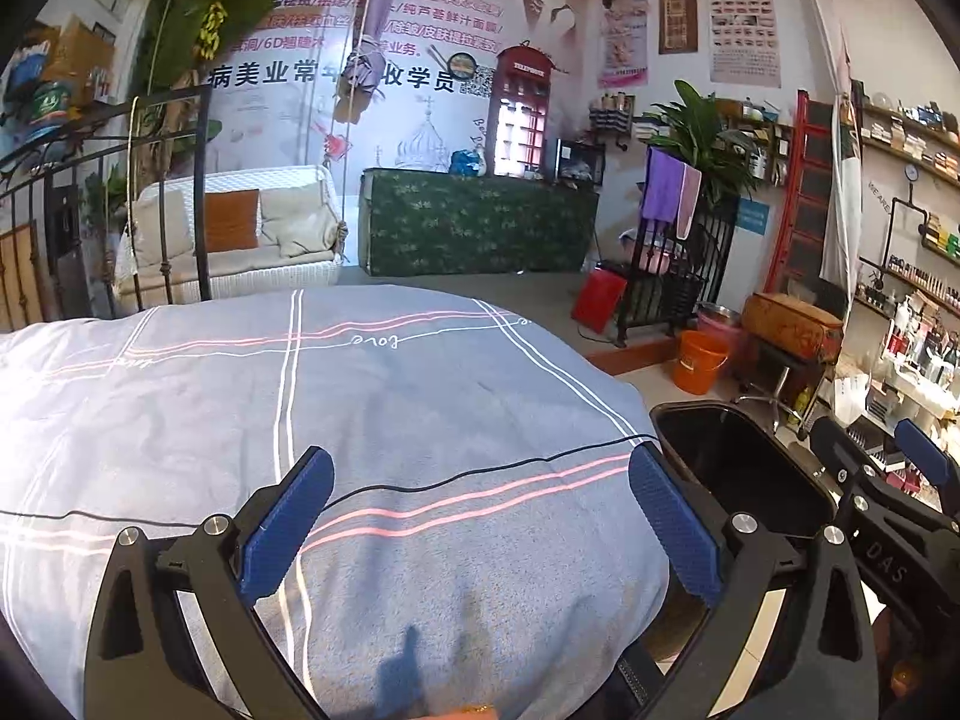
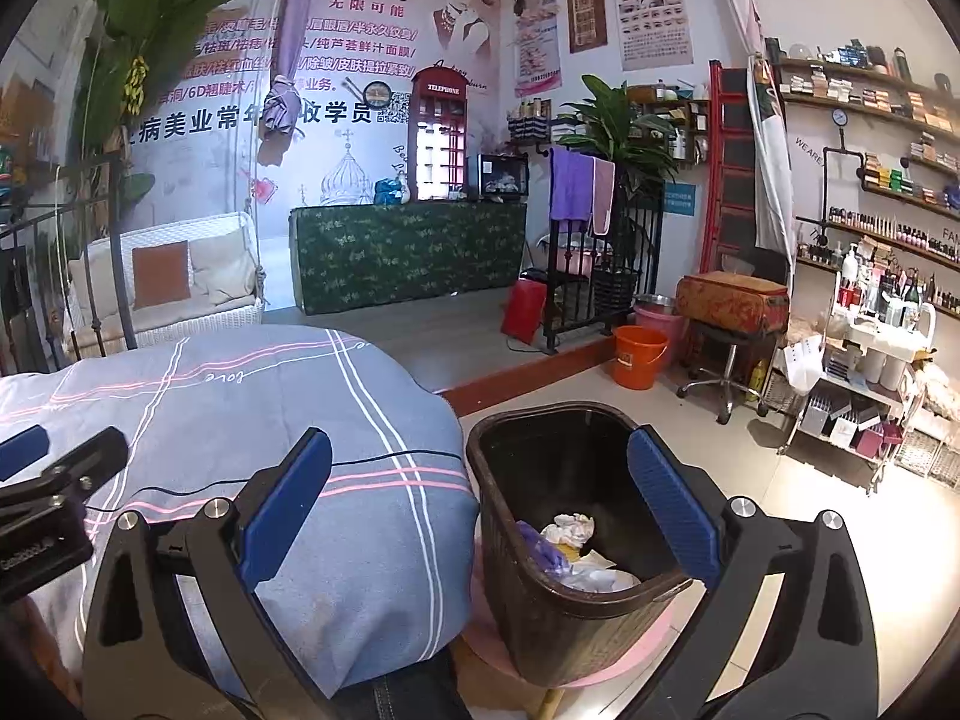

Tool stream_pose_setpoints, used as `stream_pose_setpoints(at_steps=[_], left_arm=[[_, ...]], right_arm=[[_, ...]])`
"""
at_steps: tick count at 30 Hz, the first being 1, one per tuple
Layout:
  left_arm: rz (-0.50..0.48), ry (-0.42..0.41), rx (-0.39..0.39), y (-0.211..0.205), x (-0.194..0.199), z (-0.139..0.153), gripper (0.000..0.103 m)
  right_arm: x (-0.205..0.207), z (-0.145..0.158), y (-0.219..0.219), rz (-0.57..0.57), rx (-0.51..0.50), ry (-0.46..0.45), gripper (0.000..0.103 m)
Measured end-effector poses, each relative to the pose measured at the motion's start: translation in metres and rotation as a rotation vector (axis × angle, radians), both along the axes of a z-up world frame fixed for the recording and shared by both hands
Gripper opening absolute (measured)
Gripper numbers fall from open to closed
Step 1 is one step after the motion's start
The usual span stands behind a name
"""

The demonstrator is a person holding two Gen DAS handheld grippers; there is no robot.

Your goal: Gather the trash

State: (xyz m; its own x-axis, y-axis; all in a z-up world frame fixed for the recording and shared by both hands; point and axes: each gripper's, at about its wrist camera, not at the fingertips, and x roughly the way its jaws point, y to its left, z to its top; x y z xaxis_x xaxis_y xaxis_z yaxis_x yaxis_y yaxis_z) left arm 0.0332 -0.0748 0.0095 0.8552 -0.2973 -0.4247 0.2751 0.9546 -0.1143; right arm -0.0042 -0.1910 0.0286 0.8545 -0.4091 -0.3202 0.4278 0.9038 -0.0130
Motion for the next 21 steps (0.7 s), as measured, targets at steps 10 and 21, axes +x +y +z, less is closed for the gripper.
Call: stream_pose_setpoints(at_steps=[10, 21], left_arm=[[0.0, 0.004, -0.008, 0.0, -0.0055, -0.0003, 0.097], [0.0, 0.004, -0.003, -0.0017, -0.0079, 0.0003, 0.097]], right_arm=[[-0.0008, -0.0007, 0.0013, 0.002, 0.003, 0.002, 0.097], [0.0003, -0.001, 0.0025, 0.002, 0.005, 0.004, 0.097]])
